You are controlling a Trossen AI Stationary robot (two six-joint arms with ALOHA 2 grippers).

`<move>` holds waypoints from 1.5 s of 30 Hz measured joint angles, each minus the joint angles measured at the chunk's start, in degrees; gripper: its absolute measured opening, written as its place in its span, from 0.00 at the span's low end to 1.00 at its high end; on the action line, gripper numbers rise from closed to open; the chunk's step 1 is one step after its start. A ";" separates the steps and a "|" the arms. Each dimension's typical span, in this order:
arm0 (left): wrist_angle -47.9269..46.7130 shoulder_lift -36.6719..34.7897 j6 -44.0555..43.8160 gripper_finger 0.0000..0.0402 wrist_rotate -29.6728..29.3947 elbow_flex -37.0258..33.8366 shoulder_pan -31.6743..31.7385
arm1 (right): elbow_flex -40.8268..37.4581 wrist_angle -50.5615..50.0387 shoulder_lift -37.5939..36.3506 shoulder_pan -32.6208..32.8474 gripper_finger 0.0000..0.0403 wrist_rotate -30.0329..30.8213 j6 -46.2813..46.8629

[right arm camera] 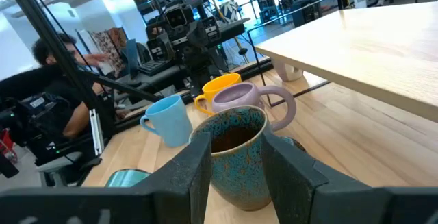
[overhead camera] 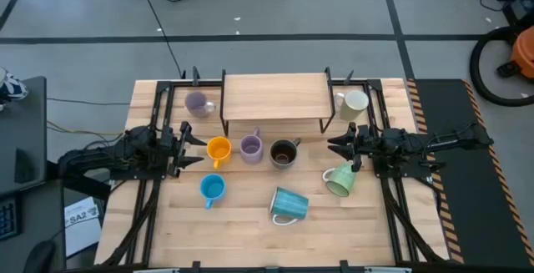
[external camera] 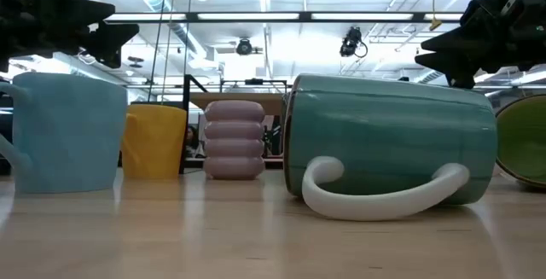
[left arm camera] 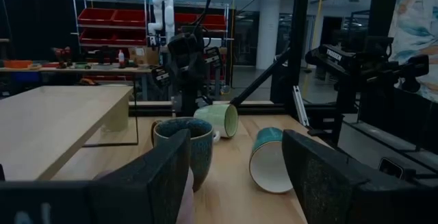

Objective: Place coffee mugs

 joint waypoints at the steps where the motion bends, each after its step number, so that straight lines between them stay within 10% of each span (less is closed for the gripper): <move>1: -0.01 0.00 -0.02 0.59 0.00 0.00 0.00 | 0.00 0.01 0.00 0.00 0.33 0.00 -0.01; 36: -0.03 0.04 0.00 0.59 0.00 0.00 0.01 | 0.00 0.53 -0.02 0.00 0.33 0.44 -0.02; 45: -0.03 0.04 0.00 0.59 0.00 0.00 0.01 | -0.02 13.32 -0.02 0.00 0.33 0.44 -0.02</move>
